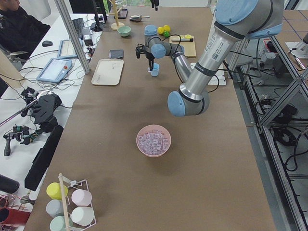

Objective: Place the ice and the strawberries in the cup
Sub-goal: 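Carry the ice cube with the left gripper over the blue cup, then open the left gripper to drop the ice cube into the cup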

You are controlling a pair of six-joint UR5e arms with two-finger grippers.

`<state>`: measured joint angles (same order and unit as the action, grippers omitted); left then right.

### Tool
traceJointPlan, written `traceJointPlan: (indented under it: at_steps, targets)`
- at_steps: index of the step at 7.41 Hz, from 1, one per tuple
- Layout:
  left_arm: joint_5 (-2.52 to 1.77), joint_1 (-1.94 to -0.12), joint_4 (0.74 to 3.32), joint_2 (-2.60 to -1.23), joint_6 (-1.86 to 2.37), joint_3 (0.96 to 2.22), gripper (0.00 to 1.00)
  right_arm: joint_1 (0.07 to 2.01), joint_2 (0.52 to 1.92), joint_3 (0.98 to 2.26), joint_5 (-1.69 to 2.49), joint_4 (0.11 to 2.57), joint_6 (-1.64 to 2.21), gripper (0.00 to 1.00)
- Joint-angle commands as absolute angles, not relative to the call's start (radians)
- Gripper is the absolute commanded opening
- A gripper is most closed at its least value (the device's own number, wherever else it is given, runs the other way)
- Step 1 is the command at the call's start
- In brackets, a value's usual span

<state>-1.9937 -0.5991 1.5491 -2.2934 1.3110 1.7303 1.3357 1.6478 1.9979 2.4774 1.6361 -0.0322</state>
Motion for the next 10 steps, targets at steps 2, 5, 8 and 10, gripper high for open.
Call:
traceJointPlan:
  at_steps: [2,5,8,10]
  targets:
    - [-1.945,-0.542,1.546,-2.402,1.376,1.64,0.0,1.333,1.649,1.999,2.477,1.637,-0.032,1.0]
    - [-1.93,-0.508,1.548,-2.395,1.376,1.641,0.79,1.332,1.649,1.997,2.477,1.637,-0.032,1.0]
    - [-1.936,-0.512,1.543,-2.396,1.37,1.652,0.9,1.328,1.648,1.997,2.477,1.637,-0.031,1.0]
    - [-1.942,-0.575,1.447,-2.364,1.274,1.734,0.92,1.289,1.609,1.993,2.465,1.637,0.006,1.0]
